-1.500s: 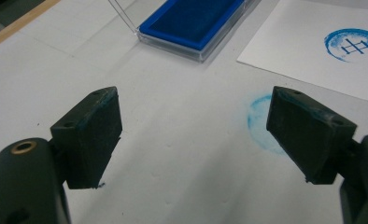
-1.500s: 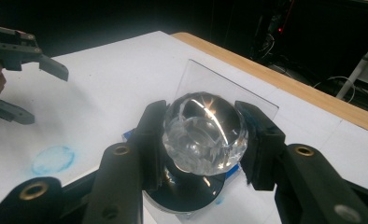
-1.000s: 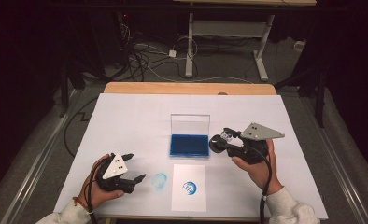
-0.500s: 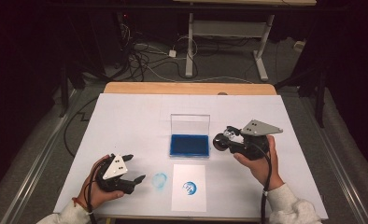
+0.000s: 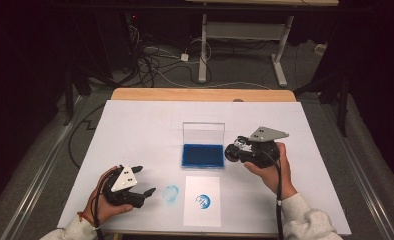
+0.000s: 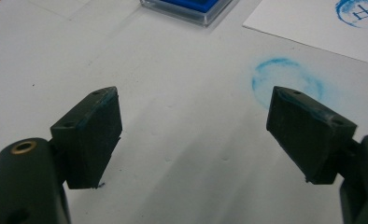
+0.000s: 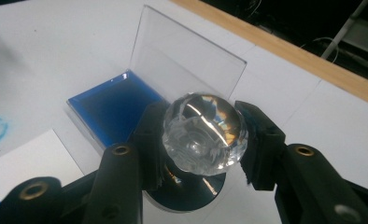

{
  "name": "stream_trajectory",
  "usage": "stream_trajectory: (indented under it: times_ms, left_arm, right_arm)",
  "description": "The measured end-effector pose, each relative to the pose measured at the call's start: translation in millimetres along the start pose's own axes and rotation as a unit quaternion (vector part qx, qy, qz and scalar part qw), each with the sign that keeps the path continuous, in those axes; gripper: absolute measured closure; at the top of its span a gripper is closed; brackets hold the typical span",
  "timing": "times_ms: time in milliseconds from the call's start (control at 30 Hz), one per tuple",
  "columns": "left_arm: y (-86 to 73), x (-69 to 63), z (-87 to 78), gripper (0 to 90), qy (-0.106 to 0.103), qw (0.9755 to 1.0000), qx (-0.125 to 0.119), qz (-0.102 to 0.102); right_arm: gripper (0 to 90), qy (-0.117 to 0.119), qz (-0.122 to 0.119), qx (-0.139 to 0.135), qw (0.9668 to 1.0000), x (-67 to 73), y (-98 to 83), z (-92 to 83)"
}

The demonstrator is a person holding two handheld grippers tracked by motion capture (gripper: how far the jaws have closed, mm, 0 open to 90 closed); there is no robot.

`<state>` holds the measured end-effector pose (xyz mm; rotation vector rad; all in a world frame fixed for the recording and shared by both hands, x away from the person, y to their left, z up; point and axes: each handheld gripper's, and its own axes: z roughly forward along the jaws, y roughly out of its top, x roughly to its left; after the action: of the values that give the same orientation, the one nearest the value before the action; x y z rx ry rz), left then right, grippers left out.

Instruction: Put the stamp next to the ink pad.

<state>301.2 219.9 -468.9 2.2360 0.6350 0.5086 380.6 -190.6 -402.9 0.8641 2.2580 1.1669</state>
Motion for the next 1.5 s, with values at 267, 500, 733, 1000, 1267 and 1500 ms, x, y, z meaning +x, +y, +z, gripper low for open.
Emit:
stream_trajectory:
  times_ms: [267, 500, 733, 1000, 1267, 1500]
  left_arm:
    - [1.6, -1.7, 2.6, 17.9, -0.005, 1.0, 0.004, 0.004]
    - [2.2, -2.5, 4.3, 17.9, -0.006, 0.9999, 0.009, 0.004]
    - [2.2, -2.7, 4.0, 17.9, -0.005, 0.9999, 0.01, 0.004]
    - [2.7, -3.2, 5.5, 17.9, -0.005, 0.9999, 0.014, 0.007]
    - [2.9, -3.4, 6.0, 17.9, -0.006, 0.9998, 0.015, 0.008]
    - [3.4, -2.7, 3.9, 17.9, -0.002, 0.9999, 0.009, 0.007]
  right_arm:
    - [56.8, -0.005, 0.005, 0.028, 0.9996, -4.4, -6.9, 15.0]
    - [56.7, -0.02, 0.016, 0.058, 0.998, -12.6, -11.1, 29.8]
    - [56.7, -0.028, 0.024, 0.088, 0.9954, -15.5, -15.2, 44.8]
    - [56.3, -0.028, 0.022, 0.088, 0.9955, -11.4, -14.7, 52.2]
    - [56.1, -0.025, 0.027, 0.083, 0.9959, -11.4, -15.1, 54.0]
    - [54.4, -0.01, 0.037, 0.091, 0.9951, -11.3, -18.2, 57.4]
